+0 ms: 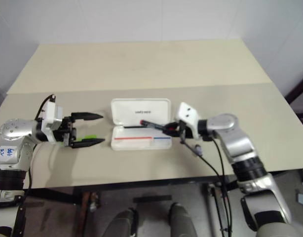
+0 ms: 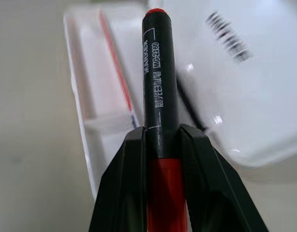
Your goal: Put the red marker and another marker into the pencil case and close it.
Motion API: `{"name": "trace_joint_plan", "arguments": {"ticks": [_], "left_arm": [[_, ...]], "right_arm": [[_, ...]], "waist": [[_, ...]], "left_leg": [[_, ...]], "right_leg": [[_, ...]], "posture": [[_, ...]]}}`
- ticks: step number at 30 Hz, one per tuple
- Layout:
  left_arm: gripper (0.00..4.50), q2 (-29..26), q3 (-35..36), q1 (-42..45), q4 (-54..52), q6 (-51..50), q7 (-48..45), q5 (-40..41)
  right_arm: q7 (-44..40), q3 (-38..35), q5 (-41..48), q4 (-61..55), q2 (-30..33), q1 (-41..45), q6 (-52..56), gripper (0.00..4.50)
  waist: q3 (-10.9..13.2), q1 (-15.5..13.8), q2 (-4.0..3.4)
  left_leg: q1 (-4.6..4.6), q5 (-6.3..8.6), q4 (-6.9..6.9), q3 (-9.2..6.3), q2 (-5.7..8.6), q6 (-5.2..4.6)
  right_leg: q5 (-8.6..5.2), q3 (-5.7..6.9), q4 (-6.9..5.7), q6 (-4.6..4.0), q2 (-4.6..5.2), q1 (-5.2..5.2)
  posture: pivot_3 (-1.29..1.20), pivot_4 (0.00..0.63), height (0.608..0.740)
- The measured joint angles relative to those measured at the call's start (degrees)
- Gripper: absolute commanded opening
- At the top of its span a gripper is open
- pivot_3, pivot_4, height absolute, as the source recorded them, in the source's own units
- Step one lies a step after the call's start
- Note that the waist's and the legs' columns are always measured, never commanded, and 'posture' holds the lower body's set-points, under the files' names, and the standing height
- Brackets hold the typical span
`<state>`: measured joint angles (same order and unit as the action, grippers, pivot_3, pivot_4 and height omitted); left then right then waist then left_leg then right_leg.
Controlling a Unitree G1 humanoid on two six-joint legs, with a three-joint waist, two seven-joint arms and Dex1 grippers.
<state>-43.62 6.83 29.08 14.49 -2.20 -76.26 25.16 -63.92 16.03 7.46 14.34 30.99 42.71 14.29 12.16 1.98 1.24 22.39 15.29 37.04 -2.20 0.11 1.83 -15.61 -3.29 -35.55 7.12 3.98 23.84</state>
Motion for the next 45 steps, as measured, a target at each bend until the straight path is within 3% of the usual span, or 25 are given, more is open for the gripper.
{"name": "trace_joint_plan", "arguments": {"ticks": [6,15,26,34,39,45], "left_arm": [[4.13,0.02,-0.11,0.02,0.07,0.54,0.1,-0.43],[4.13,0.02,-0.02,-0.94,-0.36,0.47,1.15,-0.46],[4.13,0.02,0.02,-2.39,-1.56,0.36,2.21,-0.44],[4.13,0.02,0.01,-2.4,-2.45,0.35,2.4,-0.45],[4.13,-1.38,1.34,-3.23,-0.06,1.92,1.98,-0.68],[4.13,-4.62,3.84,-4.56,8.69,7.78,0.7,-2.59]], "right_arm": [[0.36,2.45,-6.33,12.75,-5.61,8.39,-12.98,0.6],[-2.22,3.93,-8.6,17.56,-9.35,8.94,-17.68,0.6],[0.79,2.4,-9.19,20.26,-11.29,10.41,-21.04,4.44],[-8.39,-2.73,7.27,-0.46,-11.79,8.78,-4.68,4.48],[-11.78,-4.05,15.61,-15.17,-6.22,-0.84,3.06,4.48],[-12.45,-7.76,19.02,-22.93,0.48,-6.85,4.6,4.48]], "waist": [[0.0,0.13,0.0],[0.0,0.0,0.0],[0.0,0.34,0.0],[0.0,0.36,0.0],[0.0,-0.39,0.0],[0.0,-0.18,0.0]], "left_leg": [[-0.01,0.01,-0.07,-0.03,-0.04,0.02],[0.03,0.03,-0.07,-0.05,-0.04,0.05],[0.0,0.03,-0.08,-0.05,-0.07,0.06],[0.02,0.06,-0.1,-0.18,-0.1,0.1],[0.06,0.09,-0.1,-0.17,-0.09,0.1],[-0.04,0.09,-0.07,-0.1,-0.09,0.1]], "right_leg": [[-0.01,0.03,0.0,-0.02,-0.04,0.02],[-0.02,0.04,-0.08,-0.03,-0.02,0.02],[-0.04,0.04,-0.07,-0.07,-0.04,0.04],[-0.04,0.08,-0.16,-0.07,-0.03,0.05],[-0.06,0.15,0.01,-0.09,0.0,0.03],[-0.08,0.12,0.02,-0.14,0.02,0.02]], "posture": [[0.0,0.15,0.74],[0.0,0.15,0.74],[0.0,0.15,0.74],[0.0,0.15,0.74],[0.0,0.15,0.74],[0.0,0.15,0.74]]}}
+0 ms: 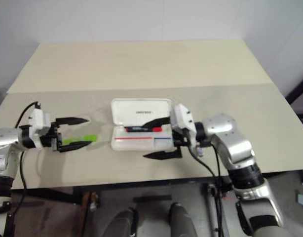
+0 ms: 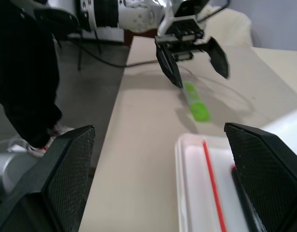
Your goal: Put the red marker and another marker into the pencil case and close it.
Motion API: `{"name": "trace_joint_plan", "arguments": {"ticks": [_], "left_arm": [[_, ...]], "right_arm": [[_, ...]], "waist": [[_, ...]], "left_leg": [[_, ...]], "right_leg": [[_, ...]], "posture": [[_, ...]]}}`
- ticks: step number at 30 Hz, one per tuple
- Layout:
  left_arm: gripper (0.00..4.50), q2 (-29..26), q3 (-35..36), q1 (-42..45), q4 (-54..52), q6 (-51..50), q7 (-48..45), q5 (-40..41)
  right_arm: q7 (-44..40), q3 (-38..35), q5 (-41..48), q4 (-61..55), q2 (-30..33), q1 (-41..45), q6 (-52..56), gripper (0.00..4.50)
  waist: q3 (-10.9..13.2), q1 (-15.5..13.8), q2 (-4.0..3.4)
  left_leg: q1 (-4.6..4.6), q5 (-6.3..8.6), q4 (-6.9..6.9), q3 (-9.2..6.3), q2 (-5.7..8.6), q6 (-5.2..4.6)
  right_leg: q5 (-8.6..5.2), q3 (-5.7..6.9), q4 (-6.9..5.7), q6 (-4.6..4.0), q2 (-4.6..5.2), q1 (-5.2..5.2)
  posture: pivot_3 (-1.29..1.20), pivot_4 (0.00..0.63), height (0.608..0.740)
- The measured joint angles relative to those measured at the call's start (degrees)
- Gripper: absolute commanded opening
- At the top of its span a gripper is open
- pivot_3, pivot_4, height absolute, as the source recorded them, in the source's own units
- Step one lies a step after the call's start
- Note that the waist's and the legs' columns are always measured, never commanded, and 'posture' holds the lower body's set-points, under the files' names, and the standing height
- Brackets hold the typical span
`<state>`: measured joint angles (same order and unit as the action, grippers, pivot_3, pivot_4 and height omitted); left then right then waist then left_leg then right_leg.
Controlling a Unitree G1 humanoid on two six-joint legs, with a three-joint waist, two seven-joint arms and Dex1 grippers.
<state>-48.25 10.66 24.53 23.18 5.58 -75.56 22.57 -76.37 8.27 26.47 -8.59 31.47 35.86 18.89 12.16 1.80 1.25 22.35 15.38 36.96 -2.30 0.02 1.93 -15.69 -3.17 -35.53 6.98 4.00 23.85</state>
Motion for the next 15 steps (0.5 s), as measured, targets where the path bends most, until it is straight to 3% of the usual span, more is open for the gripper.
{"name": "trace_joint_plan", "arguments": {"ticks": [8,15], "left_arm": [[4.13,-4.42,-1.83,5.73,20.52,12.26,-4.17,-7.72],[4.13,-4.18,-5.52,14.81,35.73,19.59,-4.03,-14.59]], "right_arm": [[2.2,-1.93,0.91,-3.17,3.01,-2.57,1.65,4.48],[4.98,-2.19,2.01,-5.85,3.65,-2.62,3.66,4.48]], "waist": [[0.0,-0.23,0.01],[-0.02,-0.29,0.03]], "left_leg": [[0.04,0.0,-0.01,-0.03,0.02,0.0],[0.08,0.0,0.01,-0.04,0.04,0.0]], "right_leg": [[-0.04,0.08,0.03,-0.08,0.01,0.01],[-0.03,0.13,0.01,-0.04,0.01,0.0]], "posture": [[0.0,0.15,0.74],[0.0,0.15,0.74]]}}
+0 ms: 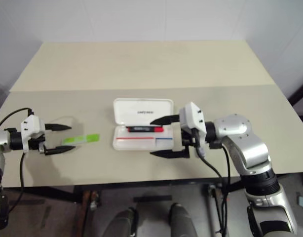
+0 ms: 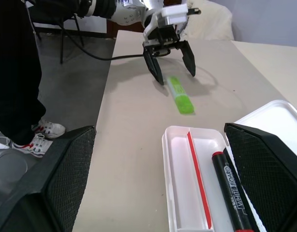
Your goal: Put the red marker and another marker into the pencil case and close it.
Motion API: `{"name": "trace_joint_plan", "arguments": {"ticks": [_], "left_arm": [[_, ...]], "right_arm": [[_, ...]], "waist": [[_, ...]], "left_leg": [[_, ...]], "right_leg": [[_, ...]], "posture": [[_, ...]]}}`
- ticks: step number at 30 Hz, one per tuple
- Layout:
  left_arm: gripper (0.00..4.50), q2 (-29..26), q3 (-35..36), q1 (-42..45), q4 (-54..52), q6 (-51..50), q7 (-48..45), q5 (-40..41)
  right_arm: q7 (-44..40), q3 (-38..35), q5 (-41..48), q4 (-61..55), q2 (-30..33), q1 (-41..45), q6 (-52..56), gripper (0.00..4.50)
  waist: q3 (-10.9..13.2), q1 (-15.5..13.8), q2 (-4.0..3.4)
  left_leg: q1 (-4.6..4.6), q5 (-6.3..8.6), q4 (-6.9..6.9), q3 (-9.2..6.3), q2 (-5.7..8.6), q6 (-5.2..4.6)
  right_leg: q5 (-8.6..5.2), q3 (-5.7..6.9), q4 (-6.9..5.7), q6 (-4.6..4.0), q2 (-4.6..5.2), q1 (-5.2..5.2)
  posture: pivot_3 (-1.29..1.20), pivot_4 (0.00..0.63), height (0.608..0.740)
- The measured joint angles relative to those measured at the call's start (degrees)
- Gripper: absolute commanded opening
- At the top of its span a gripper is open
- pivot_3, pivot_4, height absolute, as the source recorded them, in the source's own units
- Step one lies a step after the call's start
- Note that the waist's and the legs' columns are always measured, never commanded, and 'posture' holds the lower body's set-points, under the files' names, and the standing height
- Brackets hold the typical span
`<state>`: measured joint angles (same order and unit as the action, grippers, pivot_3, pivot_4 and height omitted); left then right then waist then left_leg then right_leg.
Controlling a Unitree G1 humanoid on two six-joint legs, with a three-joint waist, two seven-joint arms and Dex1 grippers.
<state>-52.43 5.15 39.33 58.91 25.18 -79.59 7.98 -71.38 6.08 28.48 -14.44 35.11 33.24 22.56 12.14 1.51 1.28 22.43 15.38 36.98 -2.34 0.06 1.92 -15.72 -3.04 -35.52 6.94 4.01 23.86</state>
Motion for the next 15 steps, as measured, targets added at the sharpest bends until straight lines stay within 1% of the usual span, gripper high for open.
{"name": "trace_joint_plan", "arguments": {"ticks": [6,7,8,11,12,15], "left_arm": [[4.13,1.7,-2.51,3.17,5.54,1.76,0.44,-3.93],[3.72,1.7,-3.07,3.84,6.39,2.02,0.49,-4.43],[3.49,1.72,-3.52,4.26,6.8,2.46,0.34,-4.79],[2.56,1.97,-3.91,4.46,7.41,3.35,0.03,-5.23],[2.34,2.07,-3.91,4.46,7.59,3.47,0.08,-5.3],[1.42,2.1,-3.77,4.45,8.65,3.9,1.6,-5.43]], "right_arm": [[1.64,-0.18,0.27,-1.11,0.34,-0.12,0.11,4.48],[1.98,-0.26,0.32,-1.21,0.35,-0.12,0.11,4.5],[2.2,-0.29,0.45,-1.25,0.35,-0.12,0.11,4.5],[2.86,-0.34,0.81,-1.57,0.58,-0.13,0.13,4.5],[3.04,-0.4,1.04,-1.93,0.81,-0.13,0.15,4.5],[3.5,-1.13,1.59,-3.11,1.15,-0.17,0.2,4.5]], "waist": [[-0.01,0.07,0.01],[-0.01,0.05,0.01],[-0.01,0.05,0.01],[-0.01,0.05,0.01],[-0.01,0.06,0.01],[-0.01,0.06,0.01]], "left_leg": [[0.0,0.0,0.01,0.0,-0.03,0.0],[-0.03,0.0,0.01,0.0,-0.03,0.0],[-0.05,0.0,0.02,0.01,-0.03,0.0],[-0.19,-0.04,0.06,0.0,-0.03,-0.05],[-0.22,-0.06,0.06,-0.02,-0.04,-0.09],[-0.3,-0.13,0.09,-0.04,-0.05,-0.16]], "right_leg": [[0.01,0.0,-0.04,0.02,-0.06,0.01],[0.01,-0.01,-0.05,0.02,-0.06,0.0],[0.01,-0.02,-0.08,0.02,-0.06,-0.02],[0.0,-0.02,-0.18,0.01,-0.06,-0.13],[0.01,-0.01,-0.21,0.0,-0.06,-0.15],[0.05,-0.02,-0.22,-0.04,-0.07,-0.21]], "posture": [[0.0,0.15,0.74],[0.0,0.15,0.74],[0.0,0.15,0.74],[0.0,0.15,0.74],[0.0,0.15,0.74],[0.0,0.15,0.74]]}}
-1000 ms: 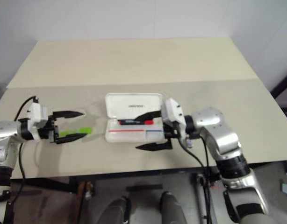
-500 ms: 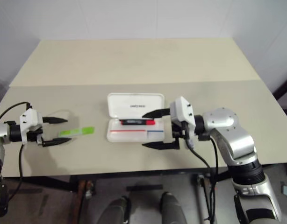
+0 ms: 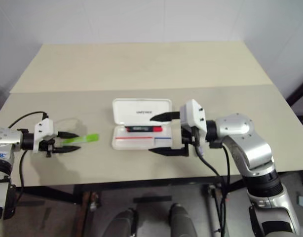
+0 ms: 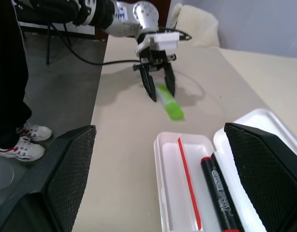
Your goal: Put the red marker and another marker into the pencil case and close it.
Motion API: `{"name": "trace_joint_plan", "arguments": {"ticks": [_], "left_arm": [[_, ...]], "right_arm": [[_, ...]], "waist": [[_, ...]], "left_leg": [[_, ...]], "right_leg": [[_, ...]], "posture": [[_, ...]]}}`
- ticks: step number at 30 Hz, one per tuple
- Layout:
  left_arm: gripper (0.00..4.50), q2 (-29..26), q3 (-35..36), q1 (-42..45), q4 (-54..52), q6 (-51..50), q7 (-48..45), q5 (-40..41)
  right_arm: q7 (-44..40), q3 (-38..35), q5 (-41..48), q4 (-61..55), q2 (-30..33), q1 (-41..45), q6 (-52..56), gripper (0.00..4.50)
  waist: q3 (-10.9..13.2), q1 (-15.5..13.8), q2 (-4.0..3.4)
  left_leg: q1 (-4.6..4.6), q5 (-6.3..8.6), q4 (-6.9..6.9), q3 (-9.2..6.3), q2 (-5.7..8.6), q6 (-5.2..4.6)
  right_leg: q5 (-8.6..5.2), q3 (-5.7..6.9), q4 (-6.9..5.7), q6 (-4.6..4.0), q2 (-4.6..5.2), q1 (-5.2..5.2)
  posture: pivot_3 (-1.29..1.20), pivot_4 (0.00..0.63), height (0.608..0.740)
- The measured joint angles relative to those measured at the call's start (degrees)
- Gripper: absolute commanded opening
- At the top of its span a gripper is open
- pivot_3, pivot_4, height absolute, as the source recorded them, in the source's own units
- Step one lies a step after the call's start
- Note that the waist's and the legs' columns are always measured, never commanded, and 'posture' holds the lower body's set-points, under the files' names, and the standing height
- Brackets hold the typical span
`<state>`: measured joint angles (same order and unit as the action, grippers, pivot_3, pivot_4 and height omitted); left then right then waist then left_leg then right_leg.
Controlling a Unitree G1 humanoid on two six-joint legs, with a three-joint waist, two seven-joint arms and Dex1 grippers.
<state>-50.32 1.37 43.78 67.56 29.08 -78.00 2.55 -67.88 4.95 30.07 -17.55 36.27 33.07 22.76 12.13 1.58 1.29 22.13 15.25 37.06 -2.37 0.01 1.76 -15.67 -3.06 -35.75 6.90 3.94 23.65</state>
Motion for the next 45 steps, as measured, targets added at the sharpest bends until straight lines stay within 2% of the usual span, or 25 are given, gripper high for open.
{"name": "trace_joint_plan", "arguments": {"ticks": [1,10,14,20,29,45], "left_arm": [[1.08,-0.01,0.06,-0.01,0.19,0.25,0.3,-0.07],[1.06,2.88,3.29,-0.95,-1.16,-0.85,1.75,2.39],[1.06,5.63,4.02,-1.83,-7.31,-3.47,-1.36,5.28],[1.06,6.53,4.05,-2.41,-18.77,-8.11,-3.19,7.48],[1.06,13.72,-2.26,-0.96,-31.4,-17.02,-2.72,7.37],[1.06,21.47,-9.21,2.87,-30.29,-17.86,1.0,3.25]], "right_arm": [[0.05,-0.4,0.27,-0.3,0.16,-0.08,0.0,4.5],[0.47,-0.63,0.57,-0.3,0.51,-0.81,-0.3,4.5],[0.13,-0.53,0.3,-0.06,0.49,-1.15,-0.94,4.5],[-0.16,-0.5,0.01,1.37,0.42,-2.05,-2.2,4.5],[1.07,-0.58,-1.16,1.84,-0.07,-4.11,-3.21,4.5],[7.89,-1.79,-1.33,-5.06,0.1,-9.73,-2.48,4.5]], "waist": [[-0.01,0.04,0.0],[-0.01,-0.88,-0.02],[-0.01,-1.44,0.05],[-0.01,-1.31,0.06],[-0.01,-1.4,0.08],[-0.01,-1.44,0.08]], "left_leg": [[0.0,0.0,0.0,0.01,0.0,0.0],[0.09,-0.03,0.02,-0.11,0.06,-0.02],[0.33,-0.01,0.01,-0.13,0.12,0.02],[0.4,0.09,-0.13,-0.12,0.11,0.05],[0.36,0.1,0.02,-0.13,0.12,0.05],[0.29,0.09,0.05,-0.13,0.14,0.05]], "right_leg": [[0.01,-0.02,0.01,0.01,0.01,-0.01],[0.02,0.11,0.06,0.01,0.13,-0.01],[0.05,0.16,0.26,0.09,0.23,0.07],[0.03,0.18,0.31,0.13,0.19,0.09],[0.02,0.17,0.37,0.15,0.13,0.05],[0.02,0.09,0.34,0.17,0.08,-0.02]], "posture": [[0.0,0.15,0.74],[0.0,0.15,0.74],[0.0,0.15,0.74],[0.0,0.15,0.74],[0.0,0.15,0.74],[0.0,0.15,0.74]]}}
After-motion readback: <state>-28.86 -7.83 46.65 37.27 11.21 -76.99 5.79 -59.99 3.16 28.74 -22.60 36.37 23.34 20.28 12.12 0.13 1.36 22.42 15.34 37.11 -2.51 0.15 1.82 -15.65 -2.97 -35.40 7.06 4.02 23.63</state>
